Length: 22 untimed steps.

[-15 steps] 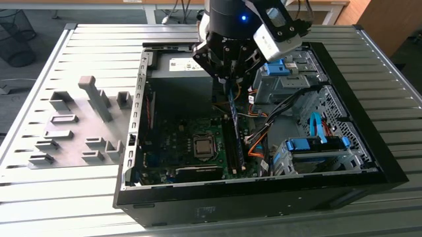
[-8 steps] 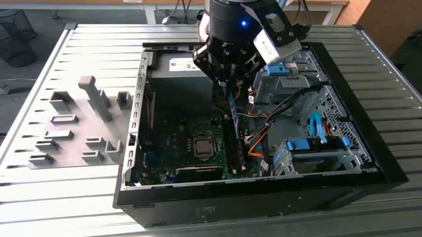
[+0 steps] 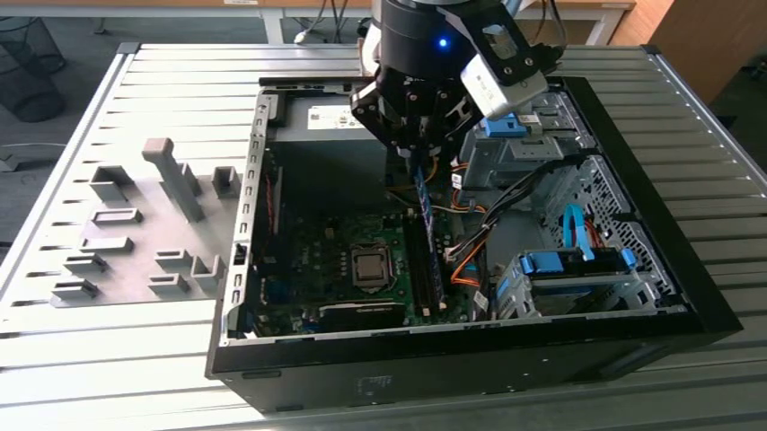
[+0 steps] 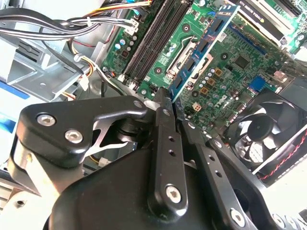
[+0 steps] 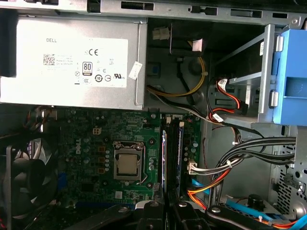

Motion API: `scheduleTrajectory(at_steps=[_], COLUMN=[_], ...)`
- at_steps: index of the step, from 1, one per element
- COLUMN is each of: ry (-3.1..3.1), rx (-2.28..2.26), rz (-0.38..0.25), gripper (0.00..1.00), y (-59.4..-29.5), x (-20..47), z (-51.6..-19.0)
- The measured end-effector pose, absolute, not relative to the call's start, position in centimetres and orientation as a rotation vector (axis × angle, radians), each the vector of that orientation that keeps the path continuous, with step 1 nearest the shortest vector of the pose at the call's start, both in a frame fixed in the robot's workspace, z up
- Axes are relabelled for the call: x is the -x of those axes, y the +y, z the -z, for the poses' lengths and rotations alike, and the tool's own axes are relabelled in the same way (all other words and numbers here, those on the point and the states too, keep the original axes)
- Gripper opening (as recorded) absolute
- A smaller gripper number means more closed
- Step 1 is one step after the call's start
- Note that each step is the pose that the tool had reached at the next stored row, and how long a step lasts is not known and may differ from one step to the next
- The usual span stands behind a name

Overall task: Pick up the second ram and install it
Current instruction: 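Insert the second ram into the second slot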

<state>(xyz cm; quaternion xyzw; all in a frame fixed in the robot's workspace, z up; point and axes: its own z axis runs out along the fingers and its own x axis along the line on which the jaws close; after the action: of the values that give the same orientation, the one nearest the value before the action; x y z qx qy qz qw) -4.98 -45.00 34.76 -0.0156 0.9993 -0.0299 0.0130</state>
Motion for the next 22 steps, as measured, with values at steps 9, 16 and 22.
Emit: scheduleTrajectory(at_steps=[9, 16, 22], ry=[3.114, 3.115, 3.115], rx=[0.048, 0.023, 0.023], rz=[0.093, 0.094, 0.093], gripper=[0.14, 0.14, 0.14], y=[-45.4, -45.5, -45.5], x=[4.9, 4.7, 4.7], z=[-33.6, -32.6, -32.6])
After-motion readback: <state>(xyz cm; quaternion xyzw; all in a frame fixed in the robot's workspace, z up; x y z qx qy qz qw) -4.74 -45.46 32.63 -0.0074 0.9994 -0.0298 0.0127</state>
